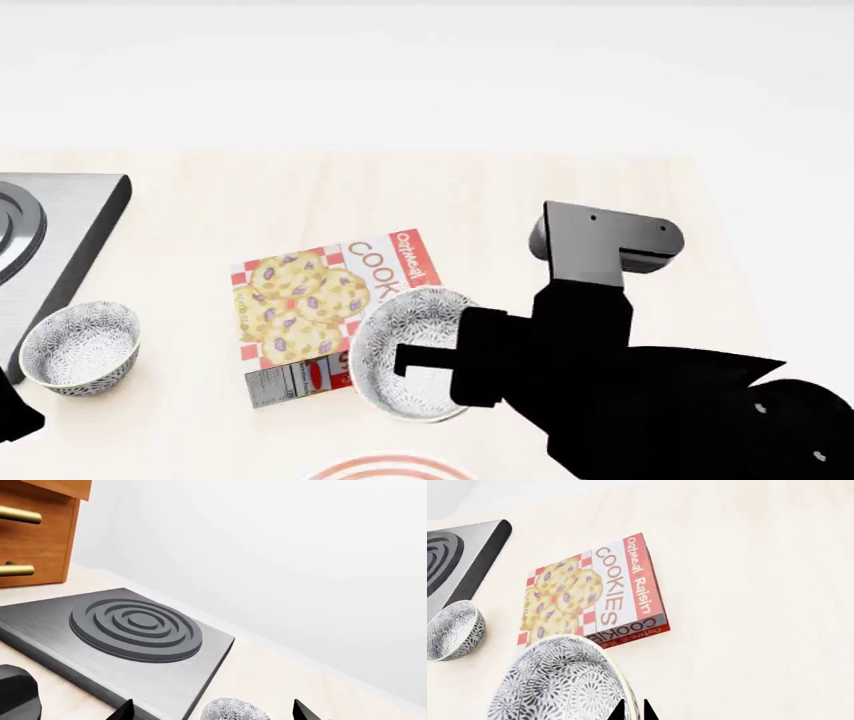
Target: Pick the akita bowl next to the plate and place it on the plate.
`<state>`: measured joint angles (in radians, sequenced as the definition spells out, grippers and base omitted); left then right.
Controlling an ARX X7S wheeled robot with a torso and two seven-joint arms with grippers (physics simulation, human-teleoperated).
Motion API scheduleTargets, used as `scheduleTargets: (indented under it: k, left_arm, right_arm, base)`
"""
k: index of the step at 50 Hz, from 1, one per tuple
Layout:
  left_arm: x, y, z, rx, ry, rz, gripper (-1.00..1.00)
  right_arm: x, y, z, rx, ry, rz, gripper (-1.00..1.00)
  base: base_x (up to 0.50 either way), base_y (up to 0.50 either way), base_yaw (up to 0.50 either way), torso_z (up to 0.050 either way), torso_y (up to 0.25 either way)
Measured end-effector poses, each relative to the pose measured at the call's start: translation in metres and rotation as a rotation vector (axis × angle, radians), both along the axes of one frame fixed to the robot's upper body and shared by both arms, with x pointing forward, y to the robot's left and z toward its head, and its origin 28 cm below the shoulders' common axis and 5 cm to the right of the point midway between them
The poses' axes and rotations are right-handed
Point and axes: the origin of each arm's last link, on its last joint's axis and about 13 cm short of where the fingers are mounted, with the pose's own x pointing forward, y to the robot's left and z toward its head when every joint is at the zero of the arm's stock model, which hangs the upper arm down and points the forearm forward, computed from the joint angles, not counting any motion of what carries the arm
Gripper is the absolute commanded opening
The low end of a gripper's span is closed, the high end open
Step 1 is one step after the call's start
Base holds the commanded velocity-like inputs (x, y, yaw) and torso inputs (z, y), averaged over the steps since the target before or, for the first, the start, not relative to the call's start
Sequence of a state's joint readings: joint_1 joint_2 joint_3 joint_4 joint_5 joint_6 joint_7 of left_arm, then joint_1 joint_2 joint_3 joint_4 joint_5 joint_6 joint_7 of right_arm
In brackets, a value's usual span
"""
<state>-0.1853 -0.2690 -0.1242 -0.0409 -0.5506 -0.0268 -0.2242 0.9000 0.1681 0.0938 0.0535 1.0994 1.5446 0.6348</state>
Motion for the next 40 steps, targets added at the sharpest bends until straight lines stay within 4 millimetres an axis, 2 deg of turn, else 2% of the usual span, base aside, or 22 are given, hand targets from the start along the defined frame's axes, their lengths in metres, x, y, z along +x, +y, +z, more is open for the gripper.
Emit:
scheduleTargets:
  k: [25, 40]
  left_arm:
    - [0.000, 0.001, 0.000, -0.002, 0.000, 0.001, 1.00]
    - [0.000, 0.001, 0.000, -0.002, 0.000, 0.000, 1.00]
  right_arm:
    - [-0.015, -0.001, -0.021, 0.127, 0.162, 0.117, -1.00]
    - [-0.020, 0.001, -0.037, 0.146, 0.220, 0.159, -1.00]
  base:
    - [0.00, 0.00, 0.00, 0.000, 0.000]
    - [0.00, 0.00, 0.00, 0.000, 0.001]
